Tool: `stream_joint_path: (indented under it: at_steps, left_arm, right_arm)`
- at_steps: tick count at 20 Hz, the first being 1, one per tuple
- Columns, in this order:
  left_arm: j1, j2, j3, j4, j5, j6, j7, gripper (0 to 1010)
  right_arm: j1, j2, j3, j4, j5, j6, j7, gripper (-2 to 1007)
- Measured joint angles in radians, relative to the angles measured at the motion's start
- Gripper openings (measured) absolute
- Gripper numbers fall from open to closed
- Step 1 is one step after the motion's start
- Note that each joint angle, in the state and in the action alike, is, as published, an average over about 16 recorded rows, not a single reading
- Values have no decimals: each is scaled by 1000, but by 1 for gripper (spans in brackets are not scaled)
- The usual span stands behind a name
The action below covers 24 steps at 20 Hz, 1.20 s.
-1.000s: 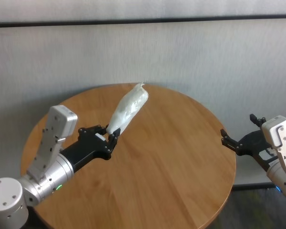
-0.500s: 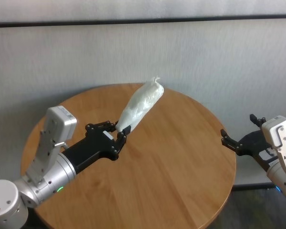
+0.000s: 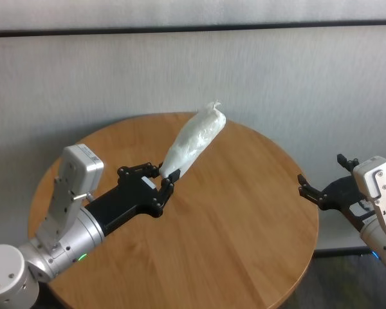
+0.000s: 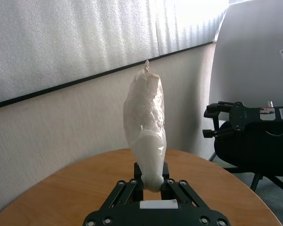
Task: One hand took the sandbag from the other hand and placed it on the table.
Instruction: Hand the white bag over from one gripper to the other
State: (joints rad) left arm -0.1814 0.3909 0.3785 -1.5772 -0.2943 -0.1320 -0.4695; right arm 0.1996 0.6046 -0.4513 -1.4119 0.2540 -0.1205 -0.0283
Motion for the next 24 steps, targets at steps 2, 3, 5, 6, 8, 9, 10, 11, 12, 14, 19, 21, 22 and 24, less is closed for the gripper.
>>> stream_joint_path:
  at_steps: [2, 3, 5, 6, 8, 9, 10, 11, 12, 14, 19, 21, 22, 24]
  left_arm:
    - [0, 1, 2, -2, 0, 0, 2, 204]
    - [0, 1, 3, -3, 0, 1, 3, 204]
    - [0, 1, 4, -5, 1, 2, 6, 204]
    - [0, 1, 4, -5, 2, 3, 7, 204]
    - [0, 1, 5, -6, 3, 4, 8, 204]
    - [0, 1, 5, -6, 3, 5, 8, 204]
    - [0, 1, 5, -6, 3, 5, 9, 204]
    - [0, 1, 5, -6, 3, 5, 9, 204]
    - [0, 1, 5, -6, 3, 6, 9, 204]
    - [0, 1, 5, -6, 3, 6, 9, 204]
    - [0, 0, 4, -5, 4, 7, 9, 204]
    - [-1, 0, 4, -5, 4, 8, 9, 204]
    - [-1, 0, 4, -5, 4, 8, 9, 204]
    - [-1, 0, 4, -5, 5, 8, 9, 204]
  right_arm:
    - [0, 0, 0, 0, 0, 0, 0, 1003]
    - [0, 0, 0, 0, 0, 0, 0, 1003]
    - [0, 0, 0, 0, 0, 0, 0, 1003]
    - [0, 0, 0, 0, 0, 0, 0, 1003]
    - [0, 0, 0, 0, 0, 0, 0, 1003]
    - [0, 0, 0, 0, 0, 0, 0, 1003]
    - [0, 0, 0, 0, 0, 0, 0, 1002]
    - [0, 0, 0, 0, 0, 0, 0, 1002]
    - [0, 0, 0, 0, 0, 0, 0, 1002]
    - [0, 0, 0, 0, 0, 0, 0, 1002]
    - [0, 0, 0, 0, 0, 0, 0, 1002]
    - [0, 0, 0, 0, 0, 0, 0, 1002]
    - [0, 0, 0, 0, 0, 0, 0, 1002]
    - [0, 0, 0, 0, 0, 0, 0, 1003]
